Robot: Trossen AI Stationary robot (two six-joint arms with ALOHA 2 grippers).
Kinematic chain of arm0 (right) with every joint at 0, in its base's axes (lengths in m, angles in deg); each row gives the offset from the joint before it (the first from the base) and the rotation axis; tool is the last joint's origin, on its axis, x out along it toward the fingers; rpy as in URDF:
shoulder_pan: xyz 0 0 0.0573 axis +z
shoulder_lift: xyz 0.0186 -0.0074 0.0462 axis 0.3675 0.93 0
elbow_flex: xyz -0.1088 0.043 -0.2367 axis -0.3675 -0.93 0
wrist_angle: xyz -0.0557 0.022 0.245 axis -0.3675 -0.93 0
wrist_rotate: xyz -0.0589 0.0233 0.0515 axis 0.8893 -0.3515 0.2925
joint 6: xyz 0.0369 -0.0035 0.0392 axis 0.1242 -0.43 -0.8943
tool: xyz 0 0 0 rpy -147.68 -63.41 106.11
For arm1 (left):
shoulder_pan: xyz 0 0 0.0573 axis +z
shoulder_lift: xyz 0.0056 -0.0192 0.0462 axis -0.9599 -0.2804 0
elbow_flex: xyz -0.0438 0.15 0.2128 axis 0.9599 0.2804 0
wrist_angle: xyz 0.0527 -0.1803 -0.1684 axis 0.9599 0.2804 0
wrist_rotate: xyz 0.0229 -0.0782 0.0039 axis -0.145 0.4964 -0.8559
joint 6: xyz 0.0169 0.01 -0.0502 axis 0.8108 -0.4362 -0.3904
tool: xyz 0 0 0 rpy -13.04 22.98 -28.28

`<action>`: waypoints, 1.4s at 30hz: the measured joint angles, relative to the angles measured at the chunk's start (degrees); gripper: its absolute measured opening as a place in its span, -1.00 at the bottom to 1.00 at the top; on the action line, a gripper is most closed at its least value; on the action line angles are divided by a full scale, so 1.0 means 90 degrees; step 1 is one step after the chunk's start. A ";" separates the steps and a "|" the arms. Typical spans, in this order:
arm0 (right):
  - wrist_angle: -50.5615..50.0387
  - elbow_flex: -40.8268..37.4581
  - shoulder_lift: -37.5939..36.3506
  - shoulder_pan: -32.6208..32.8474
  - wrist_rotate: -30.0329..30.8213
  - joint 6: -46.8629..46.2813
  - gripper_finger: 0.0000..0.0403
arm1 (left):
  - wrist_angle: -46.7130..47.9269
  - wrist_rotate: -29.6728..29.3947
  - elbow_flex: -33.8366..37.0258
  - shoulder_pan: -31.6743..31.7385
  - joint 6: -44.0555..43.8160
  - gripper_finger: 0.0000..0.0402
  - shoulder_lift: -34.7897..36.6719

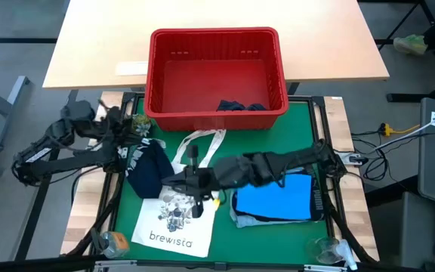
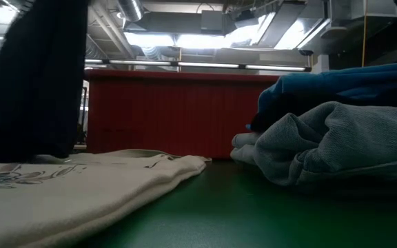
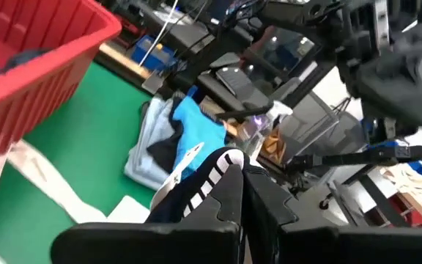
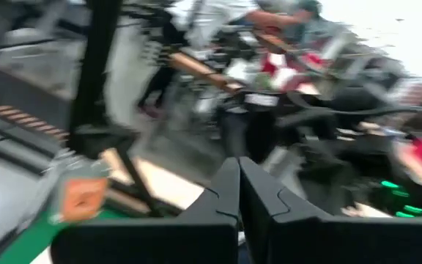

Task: Fold Laundry from Bin
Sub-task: Fold the dark blue boxer

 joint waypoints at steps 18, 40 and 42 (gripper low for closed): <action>-0.2522 0.0000 -0.0824 -0.0518 -0.1177 -0.0389 -1.00 | -0.3510 -0.2075 0.0567 -0.1738 0.0324 -1.00 -0.3821; -0.5408 0.0002 -0.1552 -0.0518 -0.1370 0.0589 -1.00 | -0.8467 -0.3032 0.0147 -0.2603 0.0345 -0.86 -0.8803; -0.5489 0.0002 -0.1542 -0.0518 -0.1500 0.0695 -1.00 | -0.8465 -0.3034 0.0006 -0.2642 0.0345 -0.72 -0.8931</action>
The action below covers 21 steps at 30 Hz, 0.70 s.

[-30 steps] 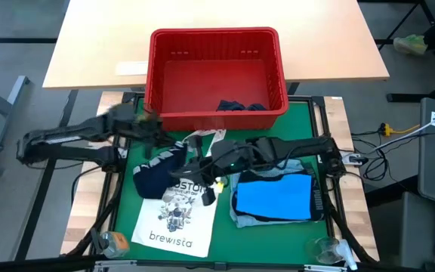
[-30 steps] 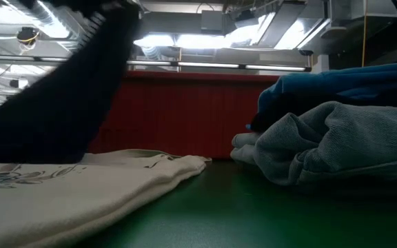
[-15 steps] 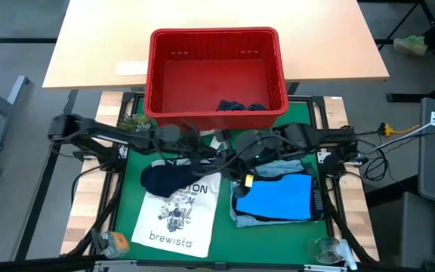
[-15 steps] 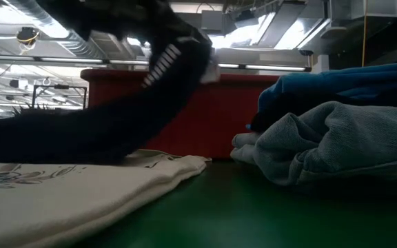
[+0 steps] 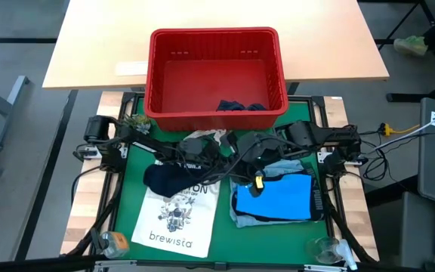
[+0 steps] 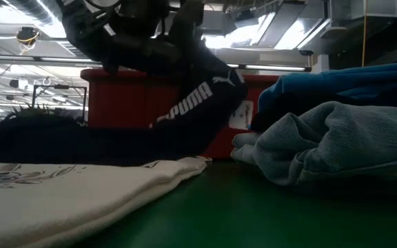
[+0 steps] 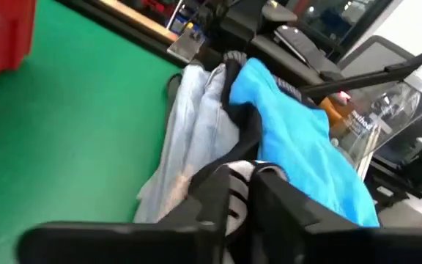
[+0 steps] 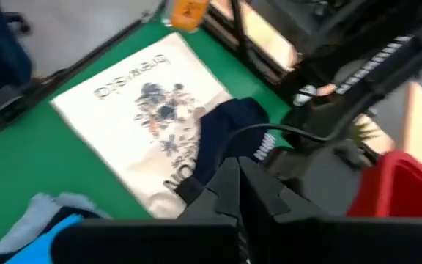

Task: Fold Laundry from Bin
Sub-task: Fold the dark blue boxer

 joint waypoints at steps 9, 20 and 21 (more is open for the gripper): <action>-0.0621 0.0000 -0.0008 0.0002 -0.0356 0.0223 -1.00 | 0.0143 -0.0128 -0.0183 0.0253 0.1112 -0.18 0.0457; -0.0923 0.0000 -0.0015 0.0000 -0.0354 0.0307 -1.00 | 0.0671 0.0169 -0.0185 0.0462 0.0991 -0.08 0.0824; -0.0980 0.0000 -0.0015 0.0000 -0.0354 0.0371 -1.00 | 0.0895 0.0170 -0.0185 0.0442 0.0993 -0.08 0.0819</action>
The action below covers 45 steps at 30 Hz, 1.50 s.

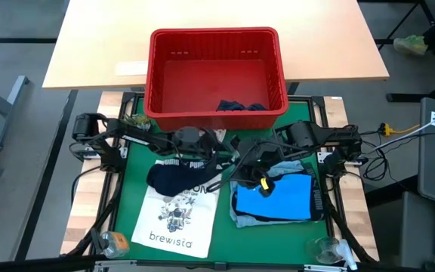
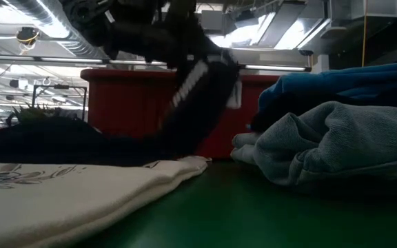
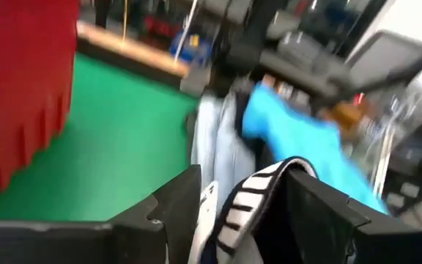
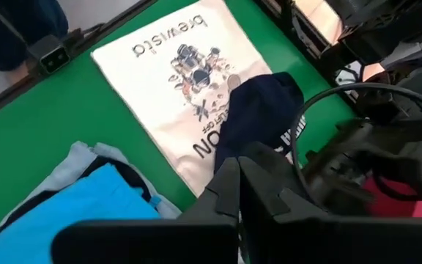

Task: Fold Laundry from Bin
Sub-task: Fold the dark blue boxer

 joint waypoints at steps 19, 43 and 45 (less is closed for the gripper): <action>-0.0052 0.0000 -0.0005 0.0000 0.0192 0.0010 -1.00 | 0.2807 0.0871 0.0007 0.0445 -0.0149 -0.14 0.0496; -0.0020 0.0000 -0.0007 0.0000 0.0194 0.0036 -1.00 | 0.9589 0.0258 0.0017 0.0617 -0.1815 -0.27 0.2509; -0.0019 0.0000 -0.0007 0.0000 0.0194 0.0036 -1.00 | 0.9551 0.0213 0.0015 0.0538 -0.1953 -0.28 0.2507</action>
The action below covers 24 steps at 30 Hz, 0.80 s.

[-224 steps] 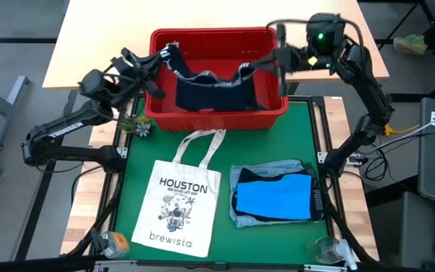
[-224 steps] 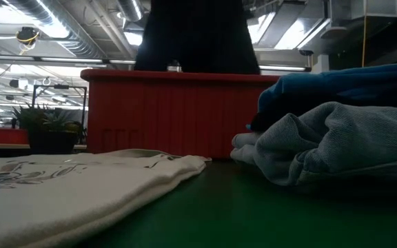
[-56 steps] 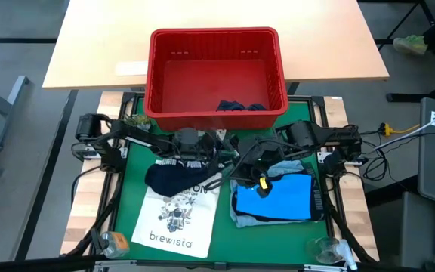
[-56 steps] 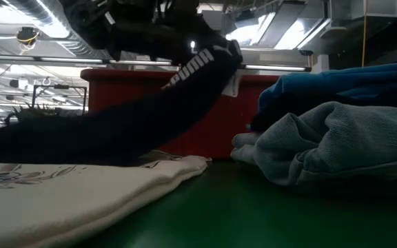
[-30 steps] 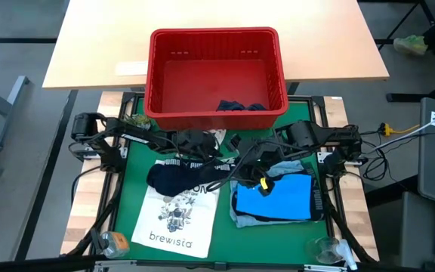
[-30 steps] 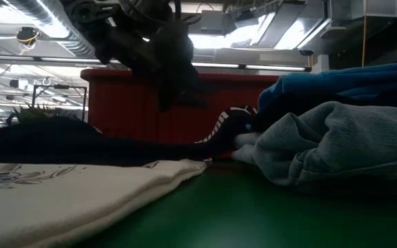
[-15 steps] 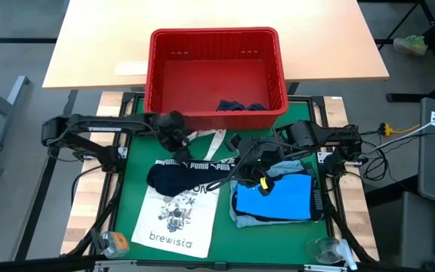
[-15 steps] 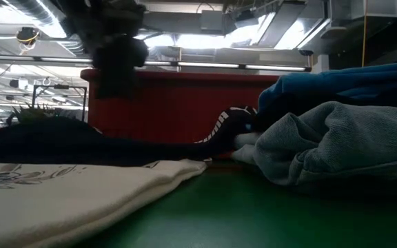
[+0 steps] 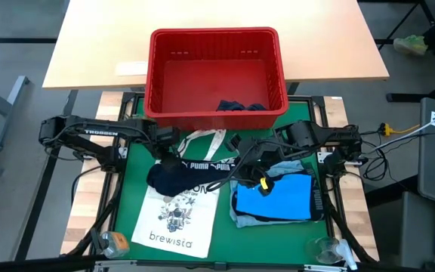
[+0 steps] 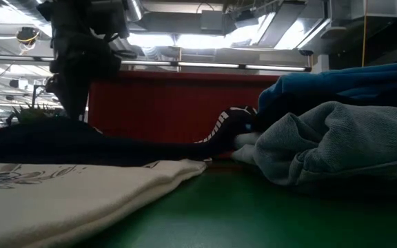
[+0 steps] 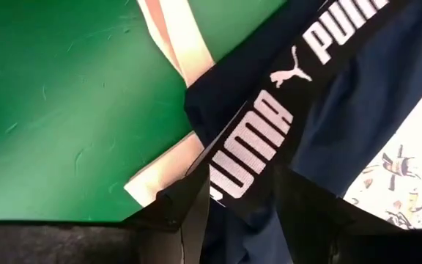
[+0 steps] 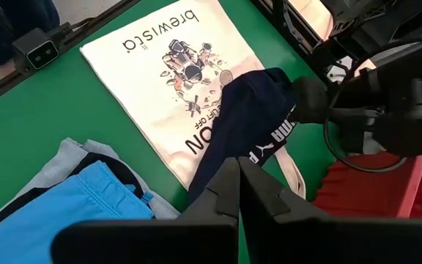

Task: Fold Laundry from Bin
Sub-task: Fold the dark blue boxer

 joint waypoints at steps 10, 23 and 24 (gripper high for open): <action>0.0019 0.0000 0.0000 0.0000 0.0002 0.0002 -1.00 | -0.0006 -0.0198 0.0206 -0.0099 -0.0619 -0.26 -0.0009; 0.0019 0.0000 0.0000 0.0000 0.0005 0.0010 -1.00 | -0.0956 0.0655 0.0732 -0.0102 -0.1079 -0.29 -0.0009; 0.0019 0.0000 0.0000 0.0000 0.0005 0.0010 -1.00 | -0.1068 0.0723 0.0767 -0.0102 -0.1080 -0.30 -0.0009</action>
